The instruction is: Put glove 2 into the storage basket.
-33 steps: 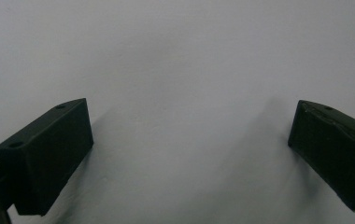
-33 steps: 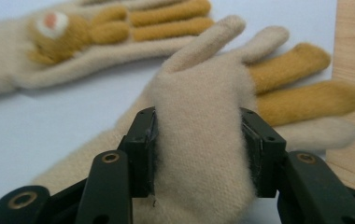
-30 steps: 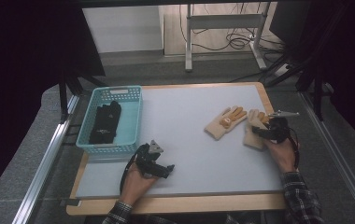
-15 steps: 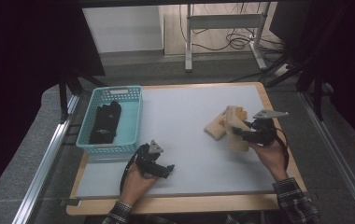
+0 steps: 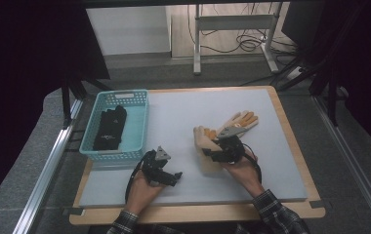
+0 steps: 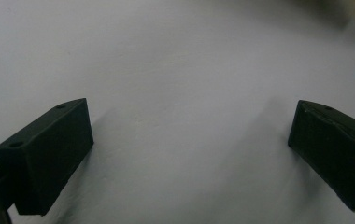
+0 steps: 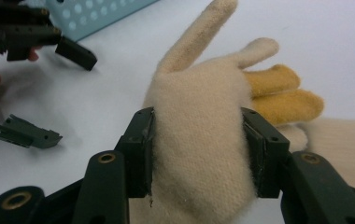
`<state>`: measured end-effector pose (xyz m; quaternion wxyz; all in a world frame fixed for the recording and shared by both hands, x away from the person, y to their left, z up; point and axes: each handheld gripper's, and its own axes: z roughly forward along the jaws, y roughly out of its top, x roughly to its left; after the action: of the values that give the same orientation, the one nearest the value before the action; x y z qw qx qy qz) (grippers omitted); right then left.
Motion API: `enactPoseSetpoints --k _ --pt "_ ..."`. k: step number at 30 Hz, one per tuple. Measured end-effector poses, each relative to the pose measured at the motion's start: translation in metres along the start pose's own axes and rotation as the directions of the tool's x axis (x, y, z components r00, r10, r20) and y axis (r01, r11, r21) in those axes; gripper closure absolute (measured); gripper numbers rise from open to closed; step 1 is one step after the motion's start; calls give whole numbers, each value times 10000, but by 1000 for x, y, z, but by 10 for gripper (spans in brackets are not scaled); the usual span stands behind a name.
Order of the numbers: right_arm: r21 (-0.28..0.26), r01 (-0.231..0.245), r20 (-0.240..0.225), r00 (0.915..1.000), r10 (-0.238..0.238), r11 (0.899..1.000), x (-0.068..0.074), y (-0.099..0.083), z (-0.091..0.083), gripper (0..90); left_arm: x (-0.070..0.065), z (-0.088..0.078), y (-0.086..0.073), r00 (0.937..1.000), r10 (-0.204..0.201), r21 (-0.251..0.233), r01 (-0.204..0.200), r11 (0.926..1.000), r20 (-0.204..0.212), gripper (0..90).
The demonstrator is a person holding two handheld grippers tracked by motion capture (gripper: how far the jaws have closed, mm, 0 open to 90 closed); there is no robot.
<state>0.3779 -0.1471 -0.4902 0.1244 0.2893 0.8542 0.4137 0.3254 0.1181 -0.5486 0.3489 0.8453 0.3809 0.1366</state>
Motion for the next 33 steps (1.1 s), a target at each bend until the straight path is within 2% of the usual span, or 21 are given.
enactPoseSetpoints --k 2,5,8,10,13,16,18,22,26,29,33 --pt "144 -47 25 10000 47 9999 4 -4 9 467 0 0 0 10000 19 24 -19 10000 8 2" --pt "159 -117 47 9999 116 9998 5 -8 15 365 0 0 0 10000 23 23 -23 10000 8 2" --pt "-66 -170 348 9992 172 9998 -1 -6 6 321 0 0 0 10000 10 8 -10 10000 11 2" --pt "-217 -308 569 9979 320 9993 -9 -5 -3 335 0 0 0 10000 20 21 -20 10000 12 2" --pt "-194 -515 724 9960 528 9985 -21 -6 -15 448 0 0 0 10000 26 32 -26 10000 17 2" --pt "-14 -520 846 9951 519 9986 -28 -13 -18 570 0 0 0 10000 22 26 -22 10000 10 2" --pt "84 -598 837 9947 589 9982 -31 -19 -18 606 0 0 0 10000 -4 28 4 10000 19 2" --pt "186 -607 1010 9932 586 9980 -39 -28 -15 617 0 0 0 10000 0 25 0 10000 15 2" --pt "26 -757 1385 9875 746 9971 -49 -31 -17 591 0 0 0 10000 -3 26 3 10000 17 2" --pt "-75 -1028 1561 9824 1028 9947 -59 -31 -20 570 0 0 0 10000 -7 22 7 10000 17 2" --pt "-178 -1418 1936 9707 1426 9897 -77 -31 -22 539 0 0 0 10000 -5 21 5 10000 16 2"
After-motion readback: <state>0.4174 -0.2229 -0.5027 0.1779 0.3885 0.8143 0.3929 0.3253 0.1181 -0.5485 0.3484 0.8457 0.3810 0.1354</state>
